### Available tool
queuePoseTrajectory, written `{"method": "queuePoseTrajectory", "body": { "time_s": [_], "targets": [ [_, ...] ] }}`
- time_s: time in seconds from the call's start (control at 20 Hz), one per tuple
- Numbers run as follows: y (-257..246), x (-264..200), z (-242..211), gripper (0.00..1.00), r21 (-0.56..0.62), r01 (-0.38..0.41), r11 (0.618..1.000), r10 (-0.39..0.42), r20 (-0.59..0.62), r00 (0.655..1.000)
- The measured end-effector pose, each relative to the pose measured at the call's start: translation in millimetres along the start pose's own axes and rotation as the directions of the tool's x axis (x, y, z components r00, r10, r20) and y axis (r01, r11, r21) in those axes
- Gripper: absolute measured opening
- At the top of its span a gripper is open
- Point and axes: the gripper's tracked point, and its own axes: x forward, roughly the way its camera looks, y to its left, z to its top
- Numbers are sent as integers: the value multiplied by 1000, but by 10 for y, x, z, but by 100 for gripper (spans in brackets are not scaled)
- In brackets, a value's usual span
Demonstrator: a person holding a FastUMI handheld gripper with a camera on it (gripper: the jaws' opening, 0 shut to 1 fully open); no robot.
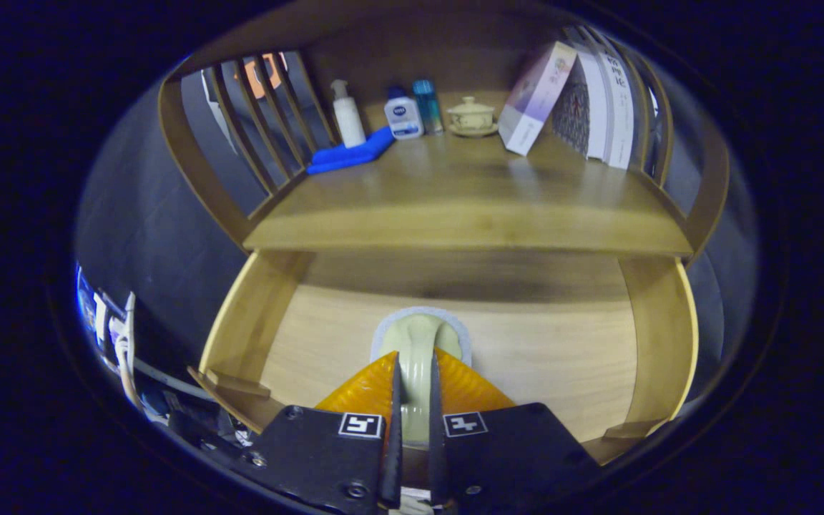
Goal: Pull open the drawer, take out the items inside it, and place them on the countertop above the cabinet.
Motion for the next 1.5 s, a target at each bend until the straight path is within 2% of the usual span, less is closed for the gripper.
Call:
{"method": "queuePoseTrajectory", "body": {
  "time_s": [0.35,0.55,1.0,1.15,1.5],
  "targets": [
    [100,-323,659,18,-24,-13,1000,15,94,995],
    [65,-345,1082,18,-40,29,999,-23,132,991],
    [-45,33,1705,18,3,90,996,-89,131,987],
    [-93,243,1774,18,39,107,994,-111,119,987],
    [-282,528,1882,18,40,182,983,-185,116,976]
  ]
}}
